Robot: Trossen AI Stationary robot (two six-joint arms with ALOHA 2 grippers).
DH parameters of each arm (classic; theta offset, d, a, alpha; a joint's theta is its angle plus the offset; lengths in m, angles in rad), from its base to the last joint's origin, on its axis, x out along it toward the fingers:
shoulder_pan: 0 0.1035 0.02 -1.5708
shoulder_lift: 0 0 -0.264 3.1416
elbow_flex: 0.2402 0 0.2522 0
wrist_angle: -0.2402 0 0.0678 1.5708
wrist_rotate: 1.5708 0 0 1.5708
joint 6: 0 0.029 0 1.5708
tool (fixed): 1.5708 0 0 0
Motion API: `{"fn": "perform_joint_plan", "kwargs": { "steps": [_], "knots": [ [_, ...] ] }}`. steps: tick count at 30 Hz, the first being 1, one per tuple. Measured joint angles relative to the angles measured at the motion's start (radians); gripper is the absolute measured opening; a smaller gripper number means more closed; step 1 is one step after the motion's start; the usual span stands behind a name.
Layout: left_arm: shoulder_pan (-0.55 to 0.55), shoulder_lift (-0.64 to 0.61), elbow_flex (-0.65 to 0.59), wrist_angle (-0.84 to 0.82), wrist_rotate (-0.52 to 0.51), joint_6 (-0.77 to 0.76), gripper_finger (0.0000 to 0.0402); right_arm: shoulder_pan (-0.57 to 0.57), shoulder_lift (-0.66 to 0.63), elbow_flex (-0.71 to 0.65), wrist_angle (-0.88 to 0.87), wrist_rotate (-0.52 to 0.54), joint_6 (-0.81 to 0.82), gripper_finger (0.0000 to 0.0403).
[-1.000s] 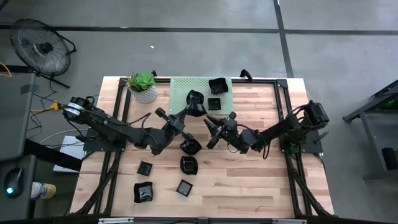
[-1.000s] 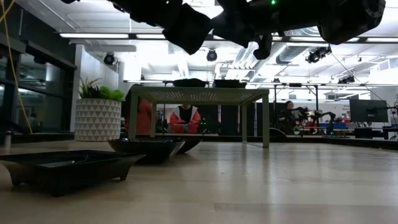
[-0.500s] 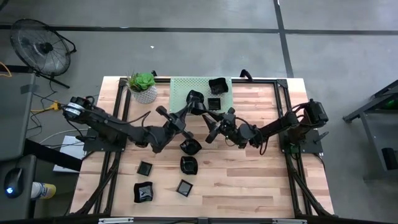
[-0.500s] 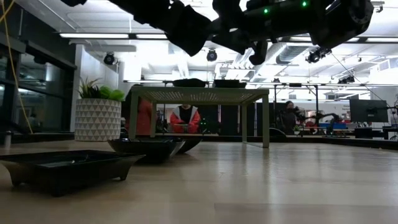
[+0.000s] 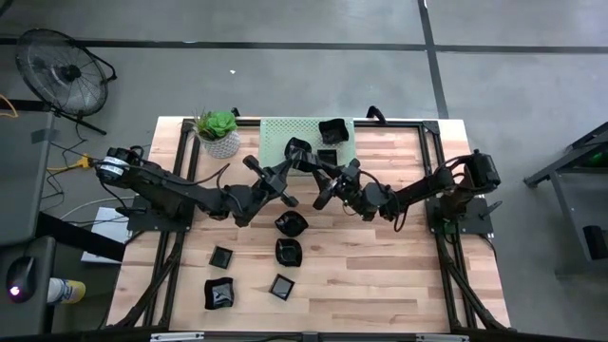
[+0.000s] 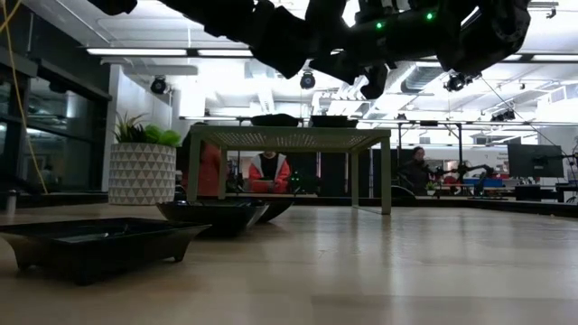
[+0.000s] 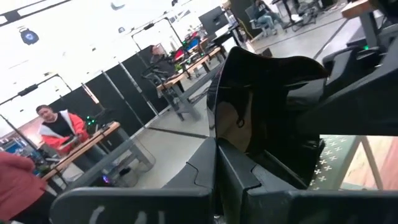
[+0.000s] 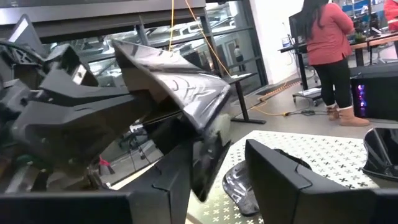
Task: Pick & Place Mini shaped plates
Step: Stack the distorted square plate on top of the distorted square plate on the shelf
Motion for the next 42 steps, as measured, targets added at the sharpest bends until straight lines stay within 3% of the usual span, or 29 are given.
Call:
{"fn": "perform_joint_plan", "kwargs": {
  "steps": [9, 26, 34, 42],
  "knots": [
    [0.0, 0.0, 0.0, 0.008, 0.001, -0.001, 0.0, 0.009, 0.0, 0.0, 0.014, -0.007, 0.001, 0.0133],
    [0.031, 0.0, 0.0, 0.023, 0.05, -0.005, 0.0, 0.019, 0.0, 0.0, 0.015, 0.004, -0.008, 0.0044],
    [0.031, 0.0, 0.0, 0.02, 0.053, -0.009, 0.0, 0.018, 0.0, -0.001, 0.02, 0.008, -0.008, 0.0024],
    [0.031, -0.004, 0.0, -0.033, 0.153, -0.028, 0.0022, 0.018, 0.0, -0.003, 0.02, 0.016, -0.007, 0.0003]
  ]
}}
